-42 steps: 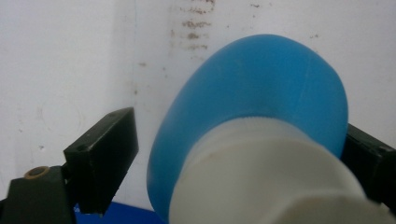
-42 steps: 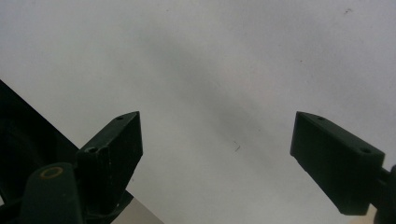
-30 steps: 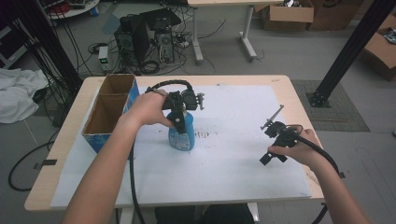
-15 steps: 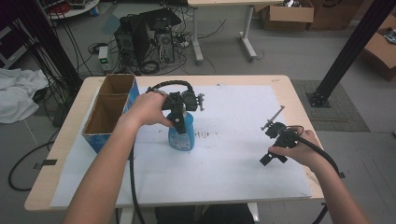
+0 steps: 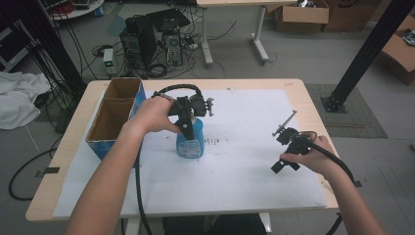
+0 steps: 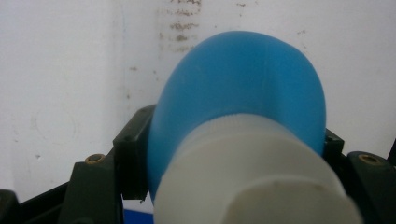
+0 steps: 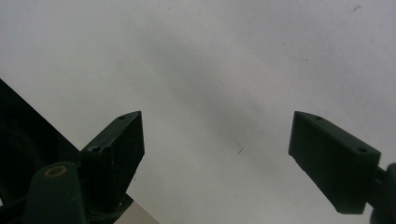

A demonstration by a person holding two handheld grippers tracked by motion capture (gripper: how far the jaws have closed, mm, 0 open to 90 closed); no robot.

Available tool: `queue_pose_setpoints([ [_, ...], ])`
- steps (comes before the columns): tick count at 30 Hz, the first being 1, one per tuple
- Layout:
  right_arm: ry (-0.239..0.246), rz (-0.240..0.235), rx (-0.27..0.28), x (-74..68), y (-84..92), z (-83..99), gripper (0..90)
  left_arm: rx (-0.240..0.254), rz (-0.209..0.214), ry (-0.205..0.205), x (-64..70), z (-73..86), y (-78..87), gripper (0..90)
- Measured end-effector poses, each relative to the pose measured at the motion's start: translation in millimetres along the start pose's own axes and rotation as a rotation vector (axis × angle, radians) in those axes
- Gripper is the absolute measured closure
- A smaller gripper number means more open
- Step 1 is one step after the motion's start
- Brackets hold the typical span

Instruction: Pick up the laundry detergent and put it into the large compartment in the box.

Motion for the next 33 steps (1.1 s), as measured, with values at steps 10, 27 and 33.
queue_pose_setpoints([
  [10,0.001,-0.006,0.001,-2.8,1.9,1.3,19.1,-0.015,-0.003,0.035,4.9,-2.4,8.9,35.7],
  [27,0.022,0.004,0.016,-7.0,6.8,0.2,19.2,-0.015,-0.008,0.124,7.6,1.4,23.2,36.2],
  [33,0.020,0.003,0.018,-8.1,10.2,1.1,19.1,-0.018,-0.006,0.158,11.5,-1.3,30.4,36.2],
])
Point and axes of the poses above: each handheld gripper's, and its own axes: y roughly backward along the jaws, z roughly out of its underside, x roughly to its right, the point moved 10 cm from there along -y, roughly forward along the jaws, and after that the axes turned 2 degrees about y, right-handed, at the moved point
